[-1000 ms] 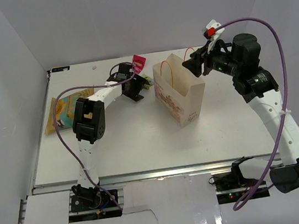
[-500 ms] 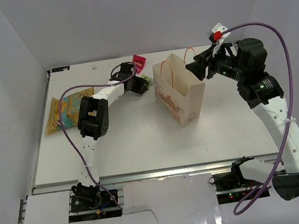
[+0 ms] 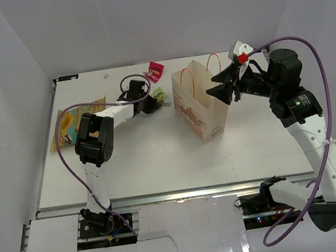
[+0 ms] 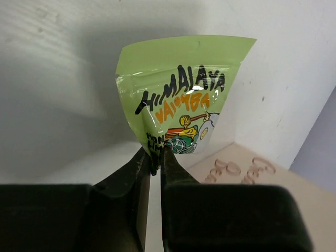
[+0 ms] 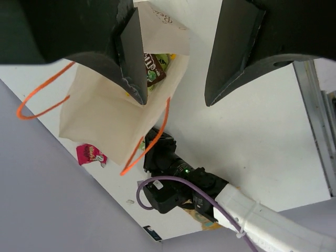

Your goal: Place the snacks into the paper bag

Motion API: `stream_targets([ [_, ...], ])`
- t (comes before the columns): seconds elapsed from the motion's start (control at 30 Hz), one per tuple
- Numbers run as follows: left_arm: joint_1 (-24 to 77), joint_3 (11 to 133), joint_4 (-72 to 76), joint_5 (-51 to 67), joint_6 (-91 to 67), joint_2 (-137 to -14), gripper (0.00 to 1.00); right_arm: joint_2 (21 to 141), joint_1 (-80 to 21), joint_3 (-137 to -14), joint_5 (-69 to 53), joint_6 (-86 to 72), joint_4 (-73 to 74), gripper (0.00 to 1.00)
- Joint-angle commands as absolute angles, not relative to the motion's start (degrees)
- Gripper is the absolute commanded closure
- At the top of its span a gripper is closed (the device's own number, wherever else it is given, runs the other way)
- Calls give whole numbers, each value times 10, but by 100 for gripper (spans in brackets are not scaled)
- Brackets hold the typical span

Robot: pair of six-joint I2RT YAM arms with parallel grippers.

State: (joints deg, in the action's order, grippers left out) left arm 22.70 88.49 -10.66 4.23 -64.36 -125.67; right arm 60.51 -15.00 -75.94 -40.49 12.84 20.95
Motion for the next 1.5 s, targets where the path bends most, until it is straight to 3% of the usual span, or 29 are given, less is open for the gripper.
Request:
stream_targets([
  [0.0,219,806,-34,23,-529,-1121,93,592,-149,-758,-488,179,228,46],
  [0.27,215,588,49,71,-400,-886,97,623,-182,-787,-577,206,275,46],
  [0.47,221,457,90,171,-367,-687,96,693,-293,-852,-469,146,300,44],
  [0.7,239,410,105,259,-377,-544,96,791,-365,-893,-385,5,243,38],
  [1.03,254,413,104,283,-402,-475,96,857,-400,-941,-331,-55,219,38],
  [1.1,255,413,103,287,-403,-475,96,862,-403,-942,-342,-64,208,43],
  [1.2,255,412,102,287,-406,-479,95,866,-408,-941,-357,-76,191,67],
  [1.3,256,414,102,287,-408,-483,94,863,-408,-940,-382,-82,182,78],
  [1.37,256,417,103,289,-408,-491,92,860,-408,-937,-395,-82,174,90],
  [1.43,256,422,103,288,-409,-497,86,857,-408,-938,-400,-75,173,92],
  [1.47,256,424,102,285,-410,-502,70,851,-408,-939,-399,-63,172,92],
])
